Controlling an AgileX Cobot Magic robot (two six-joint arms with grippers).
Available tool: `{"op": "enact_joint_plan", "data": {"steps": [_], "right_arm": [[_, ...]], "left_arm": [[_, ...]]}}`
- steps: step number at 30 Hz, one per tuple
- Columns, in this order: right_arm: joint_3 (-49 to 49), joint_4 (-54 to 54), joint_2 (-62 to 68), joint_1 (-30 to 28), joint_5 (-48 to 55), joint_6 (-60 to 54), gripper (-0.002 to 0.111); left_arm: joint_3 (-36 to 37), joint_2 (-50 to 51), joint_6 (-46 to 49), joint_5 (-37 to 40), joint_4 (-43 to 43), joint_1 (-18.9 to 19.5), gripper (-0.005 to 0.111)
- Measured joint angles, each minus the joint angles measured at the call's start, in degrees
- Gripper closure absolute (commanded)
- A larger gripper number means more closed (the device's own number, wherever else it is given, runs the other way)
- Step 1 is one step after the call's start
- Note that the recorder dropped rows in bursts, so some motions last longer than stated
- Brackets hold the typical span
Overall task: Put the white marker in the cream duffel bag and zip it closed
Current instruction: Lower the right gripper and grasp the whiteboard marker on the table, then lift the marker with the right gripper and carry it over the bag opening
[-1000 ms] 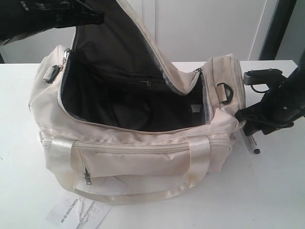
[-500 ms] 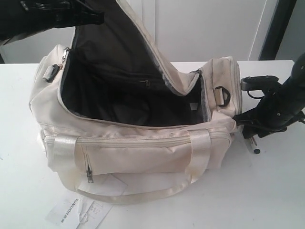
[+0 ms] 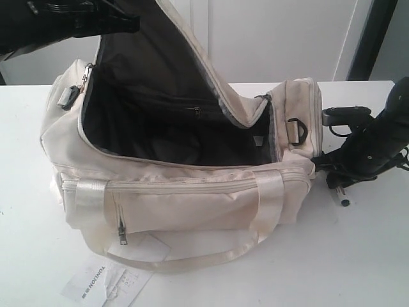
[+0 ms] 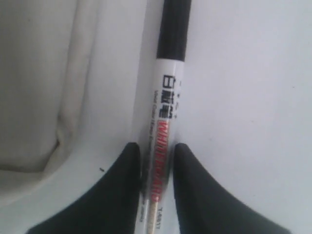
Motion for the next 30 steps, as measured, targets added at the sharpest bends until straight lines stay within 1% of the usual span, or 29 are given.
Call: {"op": "enact_joint_plan", "data": {"steps": [1, 2, 7, 13, 23, 30], "right_arm": [[0.0, 0.0, 0.0, 0.0, -0.1, 0.0, 0.105], [0.0, 0.2, 0.0, 0.0, -0.1, 0.0, 0.108], [0.0, 0.2, -0.2, 0.0, 0.2, 0.0, 0.108], [0.5, -0.9, -3.0, 0.0, 5.3, 0.5, 0.108], [7.8, -3.6, -16.4, 0.0, 8.3, 2.8, 0.108], [12.4, -4.0, -29.6, 0.0, 5.9, 3.4, 0.108]], "left_arm": [[0.0, 0.0, 0.0, 0.0, 0.0, 0.0, 0.107], [0.0, 0.0, 0.0, 0.0, 0.0, 0.0, 0.107], [0.0, 0.0, 0.0, 0.0, 0.0, 0.0, 0.107], [0.0, 0.0, 0.0, 0.0, 0.0, 0.0, 0.107], [0.0, 0.0, 0.0, 0.0, 0.0, 0.0, 0.107], [0.0, 0.0, 0.0, 0.0, 0.0, 0.0, 0.107]]}}
